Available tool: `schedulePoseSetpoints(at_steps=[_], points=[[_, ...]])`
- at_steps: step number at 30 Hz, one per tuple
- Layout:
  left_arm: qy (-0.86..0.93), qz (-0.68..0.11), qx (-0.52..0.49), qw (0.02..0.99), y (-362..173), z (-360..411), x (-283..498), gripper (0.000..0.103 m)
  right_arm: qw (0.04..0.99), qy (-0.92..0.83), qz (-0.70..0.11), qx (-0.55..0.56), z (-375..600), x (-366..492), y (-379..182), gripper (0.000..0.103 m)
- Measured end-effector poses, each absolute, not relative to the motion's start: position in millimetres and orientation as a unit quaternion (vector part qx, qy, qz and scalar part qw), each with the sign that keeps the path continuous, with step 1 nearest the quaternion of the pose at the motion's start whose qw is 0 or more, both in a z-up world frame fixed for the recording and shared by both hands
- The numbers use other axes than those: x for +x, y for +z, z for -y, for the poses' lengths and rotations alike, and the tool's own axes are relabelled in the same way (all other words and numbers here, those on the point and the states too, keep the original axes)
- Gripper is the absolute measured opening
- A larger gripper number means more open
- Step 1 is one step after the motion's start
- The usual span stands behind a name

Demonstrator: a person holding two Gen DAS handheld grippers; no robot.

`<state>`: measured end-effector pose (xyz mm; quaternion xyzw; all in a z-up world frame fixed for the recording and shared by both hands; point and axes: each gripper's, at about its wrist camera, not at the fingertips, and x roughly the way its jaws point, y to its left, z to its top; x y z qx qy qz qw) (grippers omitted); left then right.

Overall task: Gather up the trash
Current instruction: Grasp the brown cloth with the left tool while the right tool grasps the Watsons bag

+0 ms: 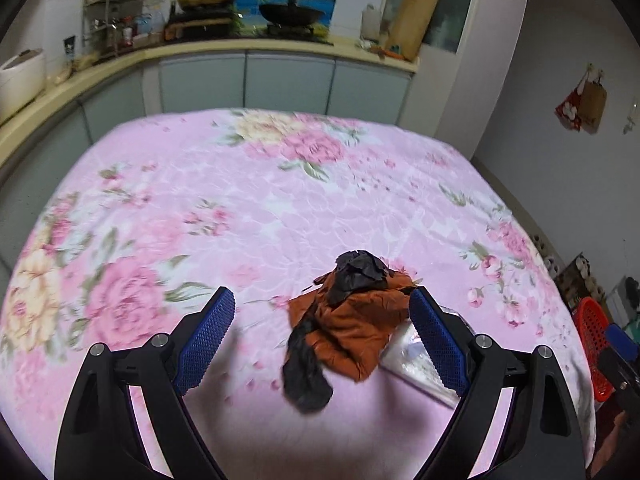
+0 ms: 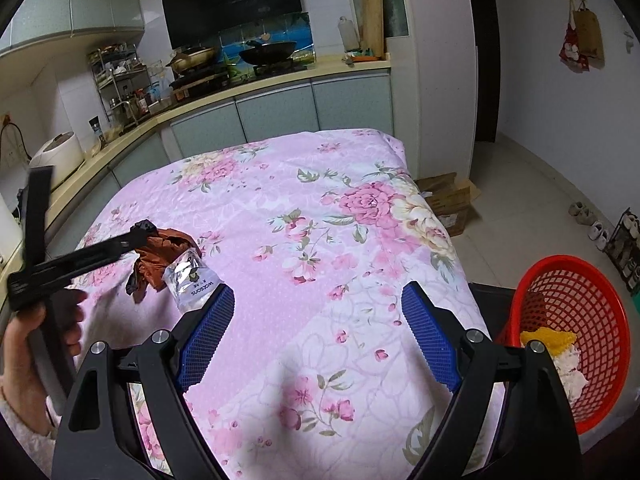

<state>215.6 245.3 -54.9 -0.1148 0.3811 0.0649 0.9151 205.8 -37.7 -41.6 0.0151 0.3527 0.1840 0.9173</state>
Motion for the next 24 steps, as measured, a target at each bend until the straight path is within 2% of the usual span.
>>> schedulePoseSetpoints(at_steps=[7,9,11,14,19,20,24], points=[[0.034,-0.383,-0.149,0.911,-69.7,-249.6,233.1,0.084,0.913,0.188,-0.362,0.011,30.9,217.3,-45.3,0.083],[0.025,-0.379,-0.147,0.913,-69.9,-248.6,233.6,0.072,0.911,0.193,-0.364,0.007,26.2,220.2,-46.9,0.083],[0.016,-0.375,-0.153,0.914,-69.2,-248.6,233.8,0.056,0.908,0.203,-0.368,0.001,18.1,222.5,-48.9,0.083],[0.012,-0.367,-0.151,0.918,-67.8,-247.1,233.4,0.045,0.901,0.218,-0.374,-0.008,5.2,224.2,-51.9,0.083],[0.002,-0.362,-0.146,0.921,-64.2,-248.1,227.4,0.037,0.891,0.253,-0.376,-0.029,-20.2,226.3,-55.4,0.083],[0.002,-0.359,-0.144,0.922,-61.0,-249.0,223.6,0.023,0.885,0.267,-0.38,-0.033,-27.9,228.2,-57.5,0.083],[0.02,-0.347,-0.132,0.928,-50.0,-252.8,207.8,0.024,0.871,0.298,-0.389,-0.043,-46.9,233.5,-62.3,0.083]])
